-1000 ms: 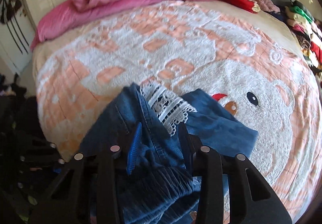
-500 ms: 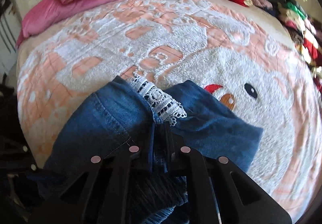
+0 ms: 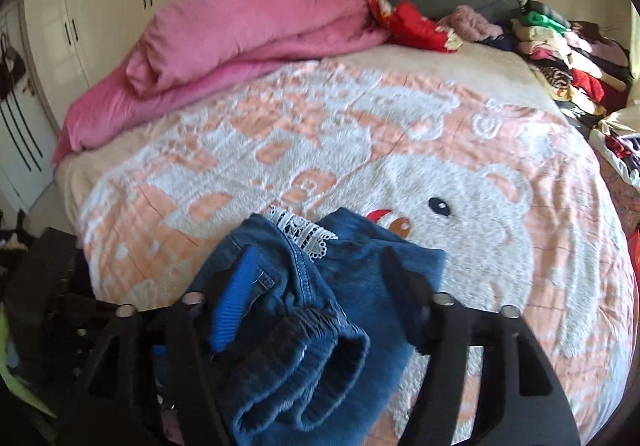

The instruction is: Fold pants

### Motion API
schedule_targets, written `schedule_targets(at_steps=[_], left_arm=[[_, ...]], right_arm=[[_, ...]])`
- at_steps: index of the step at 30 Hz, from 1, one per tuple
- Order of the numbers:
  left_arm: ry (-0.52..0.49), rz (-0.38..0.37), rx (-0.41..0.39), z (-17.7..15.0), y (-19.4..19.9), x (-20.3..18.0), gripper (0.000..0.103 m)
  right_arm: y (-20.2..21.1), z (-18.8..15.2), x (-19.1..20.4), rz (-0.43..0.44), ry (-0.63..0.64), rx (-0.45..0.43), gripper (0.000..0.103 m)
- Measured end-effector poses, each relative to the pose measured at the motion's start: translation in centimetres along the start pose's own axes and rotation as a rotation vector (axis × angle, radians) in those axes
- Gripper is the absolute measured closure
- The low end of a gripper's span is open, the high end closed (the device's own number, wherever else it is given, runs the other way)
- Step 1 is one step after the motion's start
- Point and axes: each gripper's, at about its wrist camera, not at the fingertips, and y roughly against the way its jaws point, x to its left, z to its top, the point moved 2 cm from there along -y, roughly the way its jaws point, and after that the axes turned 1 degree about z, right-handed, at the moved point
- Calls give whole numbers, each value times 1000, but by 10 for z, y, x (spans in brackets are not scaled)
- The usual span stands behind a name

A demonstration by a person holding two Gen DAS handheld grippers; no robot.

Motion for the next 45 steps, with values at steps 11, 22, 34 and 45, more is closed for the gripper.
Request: schedule_targets(at_steps=[11, 22, 34, 45], left_arm=[[-11, 10, -26, 5, 15, -6, 42], [17, 77, -91, 20, 32, 8, 23], [78, 127, -76, 30, 11, 37, 21], [139, 82, -55, 34, -14, 51, 21]], right_arm=[[36, -28, -17, -52, -62, -38, 20], [37, -59, -36, -67, -141, -2, 20], [9, -76, -41, -37, -191, 75, 20], [-28, -98, -42, 46, -251, 181, 46]])
